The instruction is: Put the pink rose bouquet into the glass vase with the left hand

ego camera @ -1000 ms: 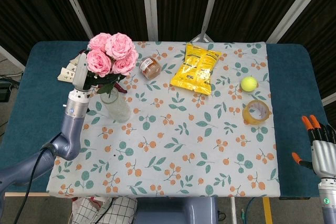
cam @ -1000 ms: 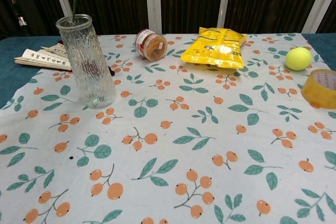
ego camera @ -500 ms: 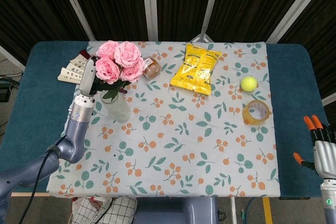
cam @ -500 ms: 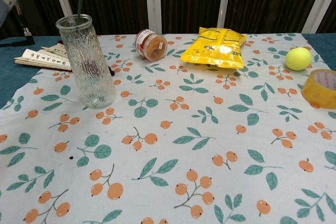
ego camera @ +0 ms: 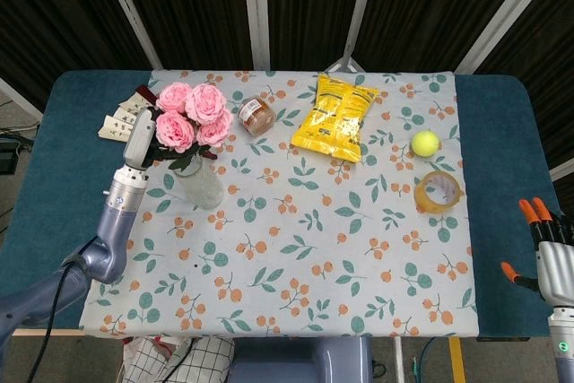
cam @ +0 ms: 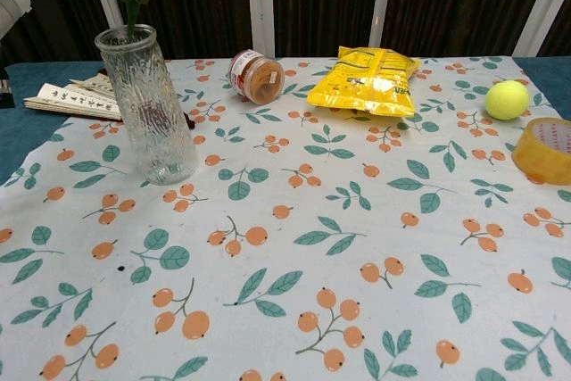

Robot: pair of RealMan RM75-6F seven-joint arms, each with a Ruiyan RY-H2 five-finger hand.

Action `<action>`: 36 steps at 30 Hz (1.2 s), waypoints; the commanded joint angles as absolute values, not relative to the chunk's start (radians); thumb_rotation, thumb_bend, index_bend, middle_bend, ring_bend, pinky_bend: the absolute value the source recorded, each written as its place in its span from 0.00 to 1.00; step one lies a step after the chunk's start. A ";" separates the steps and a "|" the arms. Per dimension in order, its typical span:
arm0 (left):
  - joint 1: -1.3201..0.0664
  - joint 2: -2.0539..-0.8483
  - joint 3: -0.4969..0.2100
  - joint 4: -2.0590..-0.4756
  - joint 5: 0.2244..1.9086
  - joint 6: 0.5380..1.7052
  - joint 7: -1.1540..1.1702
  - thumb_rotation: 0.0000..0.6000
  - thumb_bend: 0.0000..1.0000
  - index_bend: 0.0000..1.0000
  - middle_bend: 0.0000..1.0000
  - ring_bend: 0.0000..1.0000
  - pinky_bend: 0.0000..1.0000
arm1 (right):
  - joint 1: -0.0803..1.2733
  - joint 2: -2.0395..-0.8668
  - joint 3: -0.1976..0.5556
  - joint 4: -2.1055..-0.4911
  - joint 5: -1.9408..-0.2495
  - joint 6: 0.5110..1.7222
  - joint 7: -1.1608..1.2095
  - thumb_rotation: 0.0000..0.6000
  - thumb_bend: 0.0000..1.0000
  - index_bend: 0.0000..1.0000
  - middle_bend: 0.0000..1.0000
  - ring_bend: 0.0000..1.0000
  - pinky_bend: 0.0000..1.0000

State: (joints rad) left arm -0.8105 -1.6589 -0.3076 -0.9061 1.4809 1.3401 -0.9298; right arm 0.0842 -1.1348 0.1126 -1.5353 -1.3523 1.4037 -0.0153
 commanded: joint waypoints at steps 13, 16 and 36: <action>-0.742 -1.483 -0.206 -1.051 1.525 1.299 -0.853 1.00 0.16 0.24 0.21 0.01 0.10 | 0.076 -1.126 0.108 -1.564 -1.372 1.427 -0.021 1.00 0.24 0.10 0.02 0.09 0.00; -0.718 -1.439 -0.191 -1.084 1.516 1.289 -0.816 1.00 0.16 0.24 0.22 0.01 0.10 | 0.075 -1.124 0.108 -1.567 -1.376 1.431 -0.017 1.00 0.24 0.10 0.02 0.09 0.00; -0.504 -1.032 -0.060 -1.521 1.396 1.215 -0.527 1.00 0.22 0.33 0.29 0.06 0.09 | 0.055 -1.095 0.091 -1.623 -1.423 1.476 -0.034 1.00 0.24 0.10 0.02 0.09 0.00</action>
State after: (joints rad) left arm -0.5495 -1.0909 -0.0859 -1.4546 1.4328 1.2250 -0.5753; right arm 0.0546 -1.0958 0.0913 -1.6227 -1.4238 1.4766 -0.0332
